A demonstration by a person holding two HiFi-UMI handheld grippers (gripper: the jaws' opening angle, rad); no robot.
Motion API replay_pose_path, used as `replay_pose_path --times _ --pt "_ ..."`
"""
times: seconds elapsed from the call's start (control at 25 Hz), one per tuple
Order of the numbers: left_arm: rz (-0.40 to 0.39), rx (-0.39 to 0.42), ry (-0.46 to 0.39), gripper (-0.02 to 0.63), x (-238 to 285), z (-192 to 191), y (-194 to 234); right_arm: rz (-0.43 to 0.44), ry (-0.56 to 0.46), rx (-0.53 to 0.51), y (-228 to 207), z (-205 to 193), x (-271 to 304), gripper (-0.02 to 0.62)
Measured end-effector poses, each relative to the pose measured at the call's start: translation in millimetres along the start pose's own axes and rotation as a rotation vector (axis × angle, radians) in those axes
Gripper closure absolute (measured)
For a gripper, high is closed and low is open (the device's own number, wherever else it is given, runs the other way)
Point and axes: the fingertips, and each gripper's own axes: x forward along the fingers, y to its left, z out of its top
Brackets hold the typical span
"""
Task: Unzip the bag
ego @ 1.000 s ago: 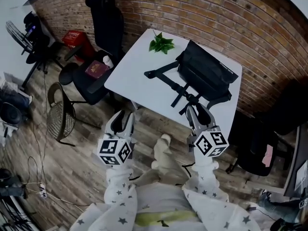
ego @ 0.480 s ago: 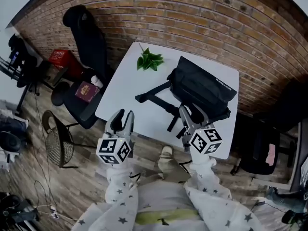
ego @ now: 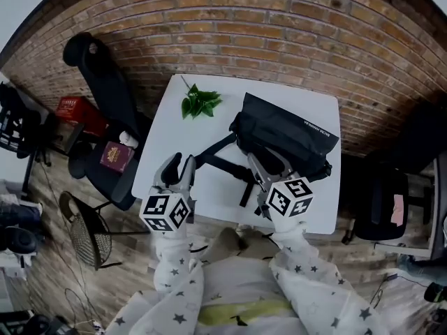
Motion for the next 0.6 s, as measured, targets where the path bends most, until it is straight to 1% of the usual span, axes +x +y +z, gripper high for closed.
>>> replay_pose_path --times 0.16,0.28,0.44,0.6 --pt "-0.052 0.019 0.022 0.474 26 4 3 -0.028 0.012 0.015 -6 -8 9 0.454" --pt "-0.118 0.035 0.045 0.474 53 9 3 -0.06 0.017 0.019 -10 -13 17 0.454" --pt "-0.231 0.062 0.085 0.466 92 13 1 -0.117 0.021 0.038 -15 -21 33 0.454" --pt "-0.383 0.105 0.12 0.46 129 18 -11 -0.19 0.018 0.067 -22 -34 48 0.454"
